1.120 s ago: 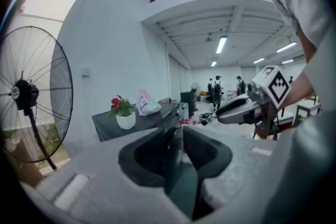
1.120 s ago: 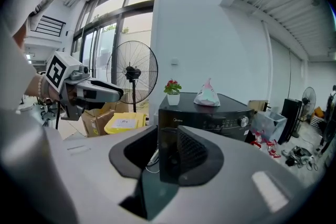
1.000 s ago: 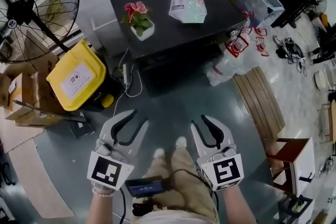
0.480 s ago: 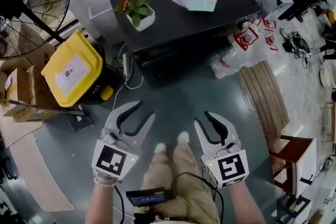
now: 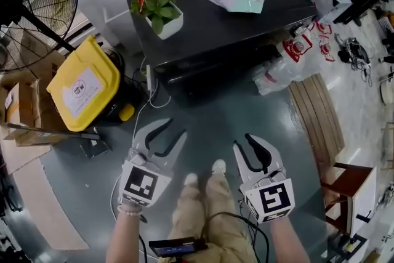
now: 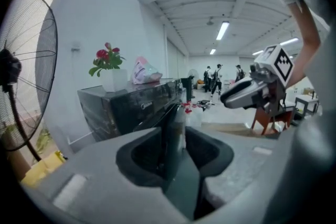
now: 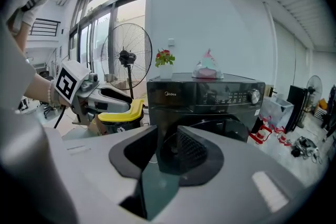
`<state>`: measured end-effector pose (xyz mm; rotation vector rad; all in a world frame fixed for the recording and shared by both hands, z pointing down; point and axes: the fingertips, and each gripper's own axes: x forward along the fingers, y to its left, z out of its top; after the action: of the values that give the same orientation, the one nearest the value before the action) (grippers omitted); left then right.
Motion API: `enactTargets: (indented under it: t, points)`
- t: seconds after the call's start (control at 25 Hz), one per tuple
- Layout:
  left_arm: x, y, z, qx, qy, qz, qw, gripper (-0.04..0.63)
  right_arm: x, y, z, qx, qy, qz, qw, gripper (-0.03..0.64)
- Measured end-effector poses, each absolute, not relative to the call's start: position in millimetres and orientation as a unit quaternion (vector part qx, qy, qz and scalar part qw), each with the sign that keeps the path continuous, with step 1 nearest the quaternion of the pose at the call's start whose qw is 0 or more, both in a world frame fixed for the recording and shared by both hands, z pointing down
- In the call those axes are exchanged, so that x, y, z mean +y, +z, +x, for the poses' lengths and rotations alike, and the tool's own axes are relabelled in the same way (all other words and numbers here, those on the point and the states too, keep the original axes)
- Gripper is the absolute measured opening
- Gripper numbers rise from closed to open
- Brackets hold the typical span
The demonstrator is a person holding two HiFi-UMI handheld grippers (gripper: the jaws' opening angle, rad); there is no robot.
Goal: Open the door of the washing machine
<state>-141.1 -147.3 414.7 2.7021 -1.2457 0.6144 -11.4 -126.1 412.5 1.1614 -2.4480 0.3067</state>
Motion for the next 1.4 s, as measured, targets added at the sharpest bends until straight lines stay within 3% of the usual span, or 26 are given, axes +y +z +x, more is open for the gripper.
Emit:
enactTargets:
  t: [0.84,1.4]
  points:
    - [-212.2,539.4,-109.2,-0.403,0.249,0.878,0.068,0.135,-156.1,471.5,4.4,-0.874,0.130,0.420,0.209,0.101]
    - [-248.3,598.0,-99.1,-0.419,0.257,0.863,0.114,0.133,-170.6,495.1,21.6,-0.875,0.129,0.413,0.215,0.101]
